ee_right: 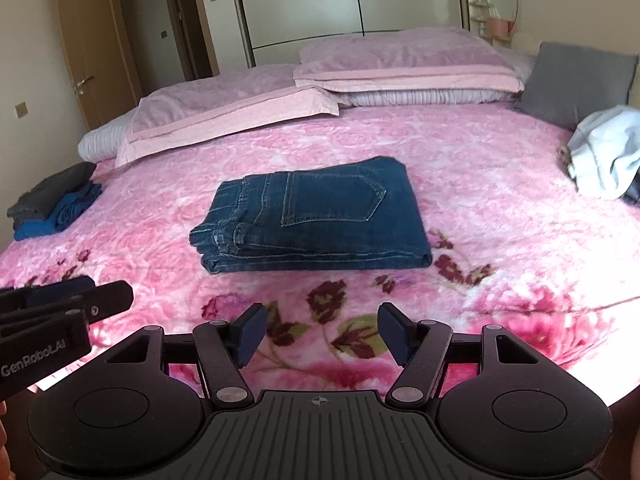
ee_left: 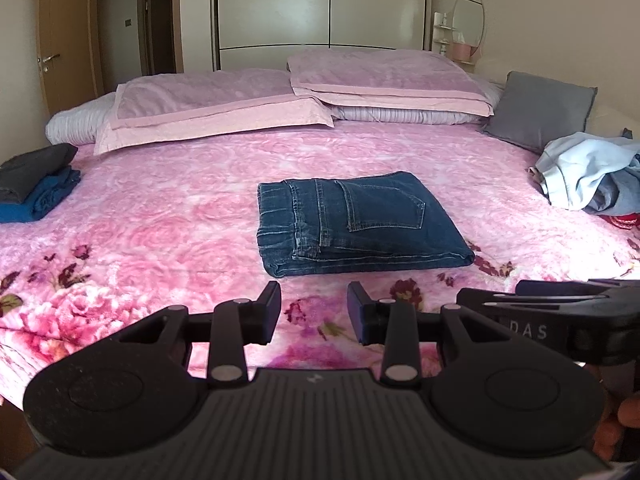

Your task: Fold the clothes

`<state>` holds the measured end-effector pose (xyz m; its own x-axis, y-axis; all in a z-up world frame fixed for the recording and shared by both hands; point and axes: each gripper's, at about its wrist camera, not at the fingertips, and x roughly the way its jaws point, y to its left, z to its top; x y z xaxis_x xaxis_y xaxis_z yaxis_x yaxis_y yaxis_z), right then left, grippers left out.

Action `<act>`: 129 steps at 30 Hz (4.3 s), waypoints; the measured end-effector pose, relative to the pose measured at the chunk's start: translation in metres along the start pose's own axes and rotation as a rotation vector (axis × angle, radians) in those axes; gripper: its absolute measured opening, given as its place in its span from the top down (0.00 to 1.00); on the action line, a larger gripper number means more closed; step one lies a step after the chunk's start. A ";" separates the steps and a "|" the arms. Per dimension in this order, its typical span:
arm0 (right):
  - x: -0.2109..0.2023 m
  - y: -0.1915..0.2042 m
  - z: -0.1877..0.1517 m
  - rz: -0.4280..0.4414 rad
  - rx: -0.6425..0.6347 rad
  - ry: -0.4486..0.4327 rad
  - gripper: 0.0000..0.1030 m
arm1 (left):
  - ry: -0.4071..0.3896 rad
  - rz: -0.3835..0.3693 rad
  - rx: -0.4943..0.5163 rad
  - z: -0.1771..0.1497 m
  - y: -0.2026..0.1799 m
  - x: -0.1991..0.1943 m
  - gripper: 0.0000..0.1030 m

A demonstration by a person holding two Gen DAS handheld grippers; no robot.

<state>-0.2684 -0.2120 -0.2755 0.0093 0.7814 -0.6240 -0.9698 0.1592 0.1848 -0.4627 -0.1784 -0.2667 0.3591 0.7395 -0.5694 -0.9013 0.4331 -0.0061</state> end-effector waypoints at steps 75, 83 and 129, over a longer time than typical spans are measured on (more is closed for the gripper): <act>0.129 -0.124 0.011 -0.409 1.550 -0.244 0.75 | 0.767 -0.971 0.244 0.221 -0.113 0.523 0.81; 0.145 -0.107 0.015 -0.531 1.433 -0.231 0.96 | 0.658 -1.028 0.325 0.207 -0.119 0.526 0.87; 0.258 0.143 0.077 -0.412 0.249 0.183 0.84 | 0.442 -0.687 0.365 0.125 0.123 0.353 0.98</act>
<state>-0.3857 0.0590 -0.3515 0.3143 0.5085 -0.8017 -0.8069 0.5880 0.0567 -0.4161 0.2003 -0.3660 0.5973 0.0225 -0.8017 -0.3614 0.8999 -0.2440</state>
